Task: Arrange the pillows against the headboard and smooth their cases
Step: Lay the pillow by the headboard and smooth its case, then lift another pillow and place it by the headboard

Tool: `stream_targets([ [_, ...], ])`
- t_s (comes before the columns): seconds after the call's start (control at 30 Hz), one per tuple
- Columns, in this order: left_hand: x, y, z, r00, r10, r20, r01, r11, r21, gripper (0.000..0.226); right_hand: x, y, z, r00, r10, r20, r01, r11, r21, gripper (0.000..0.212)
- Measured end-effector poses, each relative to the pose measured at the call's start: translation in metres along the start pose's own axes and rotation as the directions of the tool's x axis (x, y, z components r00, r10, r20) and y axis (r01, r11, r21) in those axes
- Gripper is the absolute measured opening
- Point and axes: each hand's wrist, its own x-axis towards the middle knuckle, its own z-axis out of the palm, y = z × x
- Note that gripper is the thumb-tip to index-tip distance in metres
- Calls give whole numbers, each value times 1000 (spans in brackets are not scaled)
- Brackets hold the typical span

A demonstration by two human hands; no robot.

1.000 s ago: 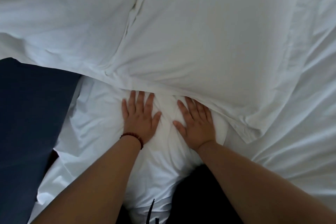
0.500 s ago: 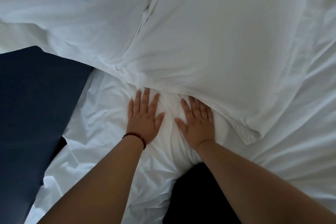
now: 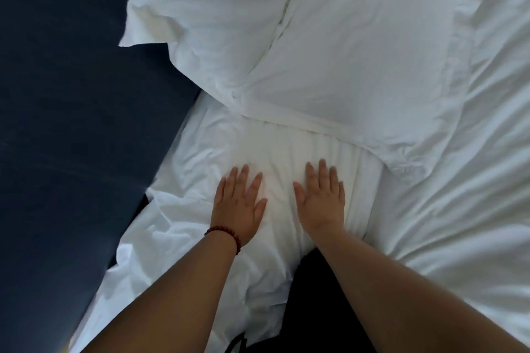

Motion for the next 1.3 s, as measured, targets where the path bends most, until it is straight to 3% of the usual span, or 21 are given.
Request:
stream_targets([
  [0.43,-103,-73,-22,983,62,172,-39,990,-133,61,-115,-50,0,970,93,226,-121,986,111,62],
  [0.87,-157,-53,-11,943,319,99,-295,935,-198,60,-217,-51,15,980,148,136,-169,972,163,61],
  [1.07,-188,-47,-6,888,425,177,-407,904,-131,62,-272,-49,24,959,265,100,-281,937,207,61],
  [1.3,-231,-31,20,824,455,338,-458,885,-76,64,-352,-15,55,918,356,173,-392,880,267,60],
])
